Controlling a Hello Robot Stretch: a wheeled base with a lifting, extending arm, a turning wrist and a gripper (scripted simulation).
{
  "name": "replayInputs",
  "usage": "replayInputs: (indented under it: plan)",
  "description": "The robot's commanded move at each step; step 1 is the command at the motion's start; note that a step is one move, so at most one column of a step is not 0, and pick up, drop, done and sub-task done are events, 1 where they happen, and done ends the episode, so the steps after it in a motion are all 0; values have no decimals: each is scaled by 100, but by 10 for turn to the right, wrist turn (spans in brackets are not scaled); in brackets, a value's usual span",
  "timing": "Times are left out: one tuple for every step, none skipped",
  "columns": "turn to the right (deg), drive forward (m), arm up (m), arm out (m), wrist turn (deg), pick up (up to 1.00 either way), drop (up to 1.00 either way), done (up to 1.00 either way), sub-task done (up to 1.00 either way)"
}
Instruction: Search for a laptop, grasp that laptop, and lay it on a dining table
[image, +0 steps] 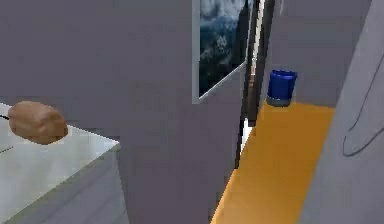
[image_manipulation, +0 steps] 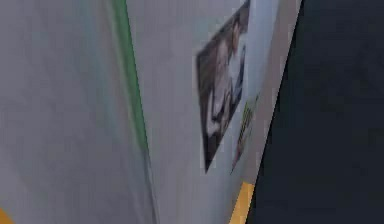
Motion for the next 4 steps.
replayInputs:
  plan:
    - [210, 0, 0, 0, 0, 0, 0, 0, 0]
    - [0, 100, 0, 0, 0, 0, 0, 0, 0]
    - [60, 0, 0, 0, 0, 0, 0, 0, 0]
    - [0, 85, 0, 0, 0, 0, 0, 0, 0]
